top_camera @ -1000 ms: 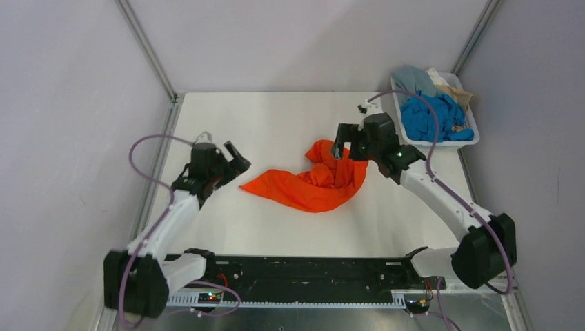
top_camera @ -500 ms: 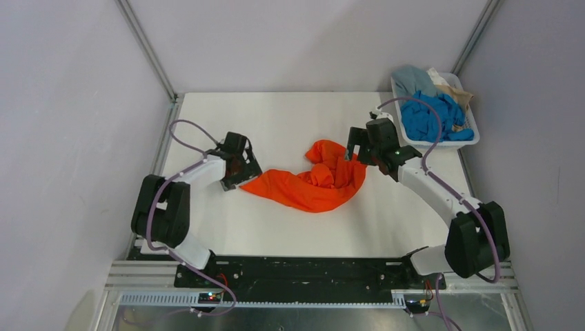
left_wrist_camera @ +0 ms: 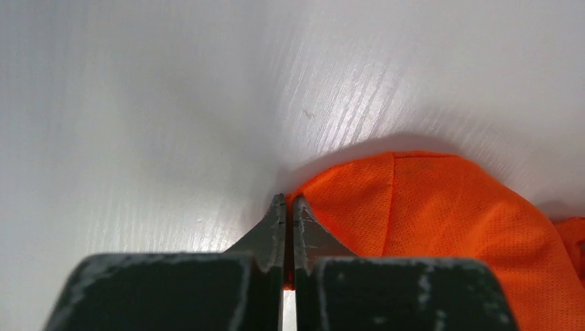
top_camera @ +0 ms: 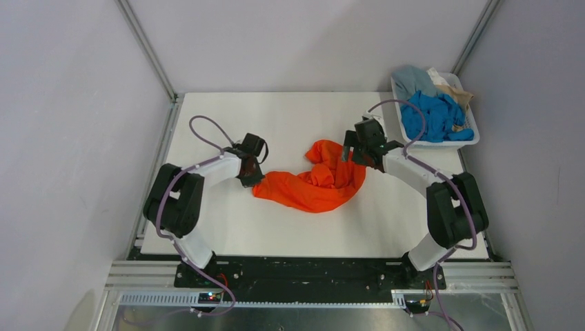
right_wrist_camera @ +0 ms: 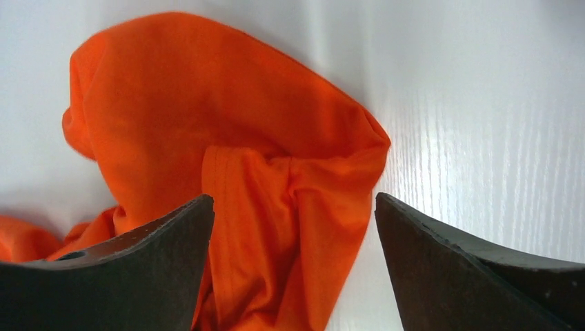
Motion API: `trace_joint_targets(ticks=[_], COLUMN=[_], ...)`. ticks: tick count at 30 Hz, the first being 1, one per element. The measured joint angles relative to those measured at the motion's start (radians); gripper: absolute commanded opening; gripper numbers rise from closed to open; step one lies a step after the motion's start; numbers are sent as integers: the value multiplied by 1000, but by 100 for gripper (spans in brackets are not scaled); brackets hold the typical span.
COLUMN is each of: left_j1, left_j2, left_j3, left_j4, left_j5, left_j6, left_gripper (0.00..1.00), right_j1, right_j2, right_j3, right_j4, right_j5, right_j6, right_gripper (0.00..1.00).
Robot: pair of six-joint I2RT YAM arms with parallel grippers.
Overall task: Fold and stack the t-shirts
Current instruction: Flatten out the tshirt
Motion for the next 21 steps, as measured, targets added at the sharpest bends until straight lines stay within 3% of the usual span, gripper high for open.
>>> trace_joint_targets(ticks=[11,19,21], left_j1=[-21,-59,-60], left_j2=[-93,-122,-127], left_j3=[-84,-95,-99], left_j4=[-10,-13,-12], left_j5=[-95,-116,-117], left_j6=[-27,-27,-27], left_gripper=[0,0,0], right_j1=[92,121,120], right_j2=[180,237,257], right_j3=[141,165,165], right_j4=[-9,-12,-12], right_j5=[90,116,118], right_j6=[11,45,54], right_gripper=[76,60,51])
